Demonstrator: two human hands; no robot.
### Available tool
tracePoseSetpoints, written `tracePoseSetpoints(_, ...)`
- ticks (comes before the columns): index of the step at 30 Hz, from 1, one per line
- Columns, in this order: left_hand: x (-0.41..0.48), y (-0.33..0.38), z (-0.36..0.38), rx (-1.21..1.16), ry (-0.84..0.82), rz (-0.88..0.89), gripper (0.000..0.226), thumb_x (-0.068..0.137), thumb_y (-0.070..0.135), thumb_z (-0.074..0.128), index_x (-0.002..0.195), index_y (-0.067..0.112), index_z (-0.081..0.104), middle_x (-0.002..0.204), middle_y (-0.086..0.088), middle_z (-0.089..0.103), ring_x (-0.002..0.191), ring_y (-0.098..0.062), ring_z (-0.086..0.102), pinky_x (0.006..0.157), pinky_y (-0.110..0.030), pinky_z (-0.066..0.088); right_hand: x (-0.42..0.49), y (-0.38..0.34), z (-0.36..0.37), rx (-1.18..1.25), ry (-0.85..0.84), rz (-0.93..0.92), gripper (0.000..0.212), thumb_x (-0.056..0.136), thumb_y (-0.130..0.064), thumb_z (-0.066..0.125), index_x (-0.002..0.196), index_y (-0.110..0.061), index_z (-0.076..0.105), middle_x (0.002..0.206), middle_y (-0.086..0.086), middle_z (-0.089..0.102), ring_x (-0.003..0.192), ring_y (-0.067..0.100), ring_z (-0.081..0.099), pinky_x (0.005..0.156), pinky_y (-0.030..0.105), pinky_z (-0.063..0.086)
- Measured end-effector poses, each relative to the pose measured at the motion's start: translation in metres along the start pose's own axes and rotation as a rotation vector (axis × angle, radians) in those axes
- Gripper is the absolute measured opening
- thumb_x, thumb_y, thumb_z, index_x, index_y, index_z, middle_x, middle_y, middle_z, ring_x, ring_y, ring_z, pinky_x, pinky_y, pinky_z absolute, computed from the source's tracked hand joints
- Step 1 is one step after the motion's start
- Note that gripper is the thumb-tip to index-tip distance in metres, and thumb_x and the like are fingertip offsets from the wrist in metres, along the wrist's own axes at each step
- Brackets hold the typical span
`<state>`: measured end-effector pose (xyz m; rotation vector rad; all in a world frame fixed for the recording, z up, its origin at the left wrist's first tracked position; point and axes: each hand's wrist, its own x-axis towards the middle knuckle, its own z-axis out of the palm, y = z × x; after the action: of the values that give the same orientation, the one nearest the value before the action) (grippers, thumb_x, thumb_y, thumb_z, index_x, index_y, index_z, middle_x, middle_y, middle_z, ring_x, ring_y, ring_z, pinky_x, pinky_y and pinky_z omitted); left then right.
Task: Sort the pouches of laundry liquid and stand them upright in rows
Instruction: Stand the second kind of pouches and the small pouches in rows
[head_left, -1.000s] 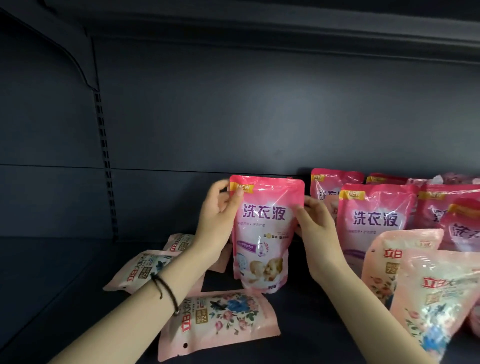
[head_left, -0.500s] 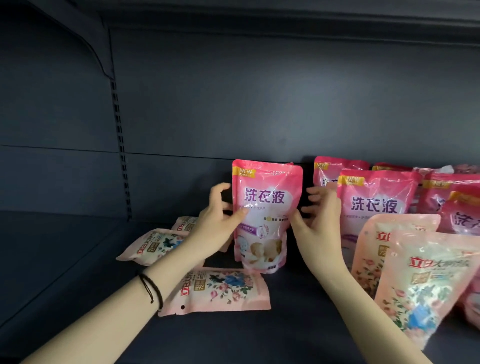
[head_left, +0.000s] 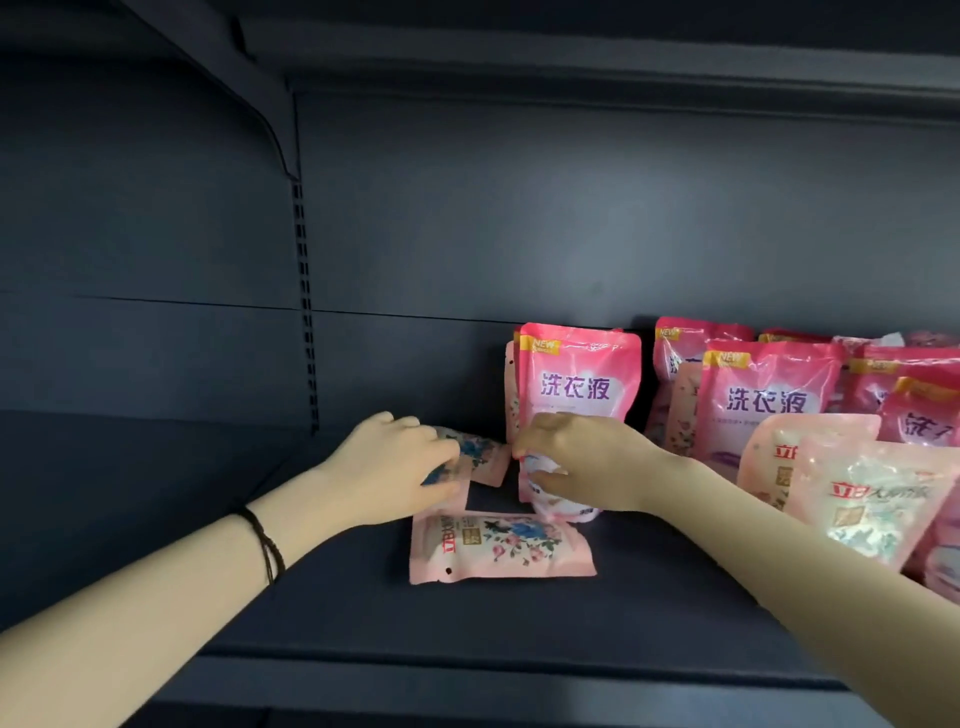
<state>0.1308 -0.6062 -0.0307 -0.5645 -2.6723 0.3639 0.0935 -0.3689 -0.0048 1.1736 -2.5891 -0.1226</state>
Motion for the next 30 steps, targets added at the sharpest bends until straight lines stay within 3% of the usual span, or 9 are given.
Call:
tracePoseSetpoints(4, -0.027, -0.001, 0.006, 0.026, -0.03, 0.1, 0.044, 0.092, 0.062, 0.03, 0.107, 0.03, 0.057, 0.1, 0.011, 0.063, 0.101, -0.013, 0.055, 0.085, -0.031, 0.039, 0.005, -0.023, 0.008, -0.025, -0.207, -0.036, 0.032, 0.095, -0.032, 0.048, 0.125, -0.024, 0.054, 0.126, -0.004, 0.053, 0.111, 0.019, 0.054, 0.081, 0.034, 0.048)
tracePoseSetpoints(7, -0.041, 0.002, 0.013, -0.025, -0.079, 0.076, 0.049, 0.091, 0.065, 0.03, 0.113, 0.032, 0.058, 0.108, 0.012, 0.064, 0.108, -0.012, 0.055, 0.098, -0.034, 0.036, 0.016, -0.037, 0.016, -0.009, -0.364, -0.048, 0.036, 0.098, -0.035, 0.045, 0.13, -0.022, 0.052, 0.13, 0.0, 0.054, 0.114, 0.021, 0.054, 0.091, 0.04, 0.049)
tracePoseSetpoints(13, -0.055, 0.01, 0.018, -0.096, -0.093, 0.005, 0.05, 0.091, 0.063, 0.031, 0.121, 0.032, 0.056, 0.115, 0.01, 0.063, 0.115, -0.013, 0.052, 0.104, -0.039, 0.035, 0.037, -0.053, 0.025, 0.057, -0.588, 0.127, 0.04, 0.101, -0.026, 0.032, 0.135, -0.012, 0.048, 0.129, 0.009, 0.055, 0.113, 0.028, 0.056, 0.099, 0.044, 0.045)
tracePoseSetpoints(15, -0.059, 0.014, 0.018, -0.112, -0.079, -0.018, 0.049, 0.09, 0.064, 0.032, 0.117, 0.033, 0.057, 0.114, 0.012, 0.063, 0.114, -0.011, 0.053, 0.102, -0.037, 0.036, 0.038, -0.058, 0.025, 0.083, -0.602, 0.153, 0.038, 0.102, -0.022, 0.03, 0.126, -0.005, 0.054, 0.115, 0.009, 0.059, 0.1, 0.025, 0.057, 0.096, 0.037, 0.043)
tracePoseSetpoints(17, -0.062, 0.018, 0.018, -0.14, -0.089, -0.056, 0.046, 0.089, 0.066, 0.033, 0.114, 0.035, 0.056, 0.115, 0.014, 0.063, 0.114, -0.011, 0.053, 0.1, -0.035, 0.037, 0.038, -0.06, 0.026, 0.111, -0.609, 0.2, 0.037, 0.102, -0.017, 0.028, 0.113, 0.001, 0.058, 0.098, 0.011, 0.056, 0.083, 0.022, 0.052, 0.073, 0.026, 0.04)
tracePoseSetpoints(20, -0.066, 0.027, 0.019, -0.203, -0.124, -0.152, 0.049, 0.089, 0.067, 0.036, 0.12, 0.034, 0.054, 0.124, 0.013, 0.06, 0.119, -0.012, 0.051, 0.1, -0.033, 0.038, 0.037, -0.062, 0.026, 0.12, -0.616, 0.277, 0.036, 0.099, -0.013, 0.03, 0.118, 0.002, 0.057, 0.104, 0.018, 0.059, 0.092, 0.025, 0.059, 0.051, 0.025, 0.028)
tracePoseSetpoints(24, -0.071, 0.039, 0.022, -0.315, -0.195, -0.255, 0.064, 0.085, 0.073, 0.04, 0.135, 0.033, 0.045, 0.141, 0.011, 0.047, 0.131, -0.011, 0.04, 0.105, -0.035, 0.032, 0.036, -0.063, 0.028, 0.175, -0.556, 0.303, 0.027, 0.096, -0.013, 0.037, 0.116, -0.002, 0.051, 0.094, 0.007, 0.049, 0.073, 0.015, 0.048, 0.054, 0.022, 0.031)
tracePoseSetpoints(27, -0.079, 0.044, 0.02, -0.335, -0.242, -0.293, 0.078, 0.078, 0.079, 0.042, 0.141, 0.033, 0.036, 0.144, 0.011, 0.044, 0.133, -0.012, 0.036, 0.107, -0.037, 0.031, 0.033, -0.063, 0.031, 0.169, -0.528, 0.276, 0.025, 0.098, -0.01, 0.04, 0.113, 0.005, 0.053, 0.085, 0.007, 0.05, 0.066, 0.015, 0.044, 0.055, 0.018, 0.032)
tracePoseSetpoints(30, -0.085, 0.045, 0.02, -0.43, -0.181, -0.353, 0.078, 0.079, 0.075, 0.047, 0.145, 0.038, 0.025, 0.139, 0.009, 0.05, 0.125, -0.014, 0.046, 0.1, -0.036, 0.039, 0.026, -0.055, 0.022, 0.254, -0.394, 0.261, 0.034, 0.102, -0.021, 0.036, 0.116, 0.004, 0.055, 0.095, 0.01, 0.054, 0.078, 0.017, 0.047, 0.067, 0.022, 0.041)
